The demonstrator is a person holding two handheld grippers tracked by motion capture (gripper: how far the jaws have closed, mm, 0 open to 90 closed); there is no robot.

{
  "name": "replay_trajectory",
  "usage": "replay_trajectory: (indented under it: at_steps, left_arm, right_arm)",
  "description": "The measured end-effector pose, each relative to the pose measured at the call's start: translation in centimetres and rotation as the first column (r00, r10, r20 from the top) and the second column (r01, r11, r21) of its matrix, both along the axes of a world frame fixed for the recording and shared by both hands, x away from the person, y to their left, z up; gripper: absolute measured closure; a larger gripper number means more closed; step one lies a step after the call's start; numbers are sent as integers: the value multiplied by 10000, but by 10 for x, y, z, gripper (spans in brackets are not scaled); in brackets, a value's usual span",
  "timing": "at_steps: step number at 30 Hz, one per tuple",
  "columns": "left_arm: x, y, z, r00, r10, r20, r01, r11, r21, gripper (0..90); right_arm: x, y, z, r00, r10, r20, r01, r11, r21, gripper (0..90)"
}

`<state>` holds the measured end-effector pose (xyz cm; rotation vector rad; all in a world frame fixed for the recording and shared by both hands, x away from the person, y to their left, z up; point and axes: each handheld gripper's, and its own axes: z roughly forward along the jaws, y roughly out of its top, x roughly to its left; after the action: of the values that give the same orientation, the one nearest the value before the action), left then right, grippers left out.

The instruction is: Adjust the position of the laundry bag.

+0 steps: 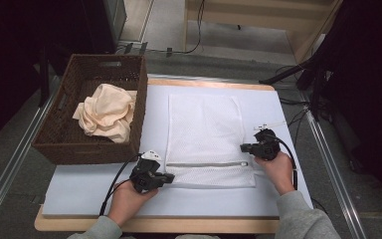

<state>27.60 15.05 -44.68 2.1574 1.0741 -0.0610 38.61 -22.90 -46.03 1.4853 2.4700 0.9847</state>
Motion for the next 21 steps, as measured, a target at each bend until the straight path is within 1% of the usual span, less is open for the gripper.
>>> replay_trajectory:
  at_steps: [3,4,6,7,8,9,10,12,13,14,15,16,17,18,19,20,21]
  left_arm:
    - [1,1,-2,9999,-96,-29,96,10000,5,890]
    - [2,2,-2,9999,-93,-72,94,9999,64,861]
    - [3,4,1,9998,-194,-104,196,9997,163,774]
    - [3,4,1,9998,-194,-104,196,9997,163,743]
    - [3,5,4,9998,-215,24,214,9996,208,743]
    - [4,4,8,9992,-384,95,384,9993,-3,645]
    - [4,3,9,9991,-421,91,421,9991,29,575]
    - [2,2,12,9982,-534,270,533,9986,66,505]
    - [2,1,13,9976,-568,387,565,9984,79,467]
    - [2,1,15,9969,-626,468,618,9979,178,441]
    - [2,1,15,9969,-626,468,618,9979,178,414]
    - [4,2,17,9964,-636,569,634,9980,51,395]
    - [4,2,17,9964,-636,569,634,9980,51,381]
    - [6,4,20,9966,-673,469,681,9975,-163,365]
    - [7,6,21,9968,-718,348,727,9970,-282,366]
    - [7,6,23,9970,-699,337,712,9967,-402,356]
    - [7,8,25,9969,-647,441,669,9965,-501,330]
  right_arm:
    - [1,0,1,9999,33,106,-33,10000,-26,833]
    - [1,0,2,9999,-13,133,13,10000,22,809]
    - [1,-1,3,9999,21,134,-24,9999,172,754]
    - [1,-1,3,9999,21,134,-24,9999,172,754]
    - [1,0,4,9999,17,149,-19,9999,156,716]
    - [0,0,4,9998,74,167,-77,9998,191,638]
    - [0,0,5,9998,64,189,-68,9998,195,600]
    - [-2,-1,6,9996,49,289,-54,9999,156,529]
    - [-3,-1,8,9993,-6,367,-4,9997,263,513]
    - [-4,-1,10,9989,-64,457,48,9994,346,496]
    - [-5,-1,12,9987,-103,508,85,9993,367,486]
    - [-6,0,13,9983,-88,576,64,9991,424,476]
    - [-7,0,15,9980,-54,629,29,9992,399,467]
    - [-9,1,15,9979,-27,643,0,9991,423,465]
    - [-11,1,16,9978,11,667,-40,9990,435,460]
    - [-13,1,17,9979,56,653,-87,9988,473,456]
    - [-14,2,17,9976,67,687,-101,9988,485,455]
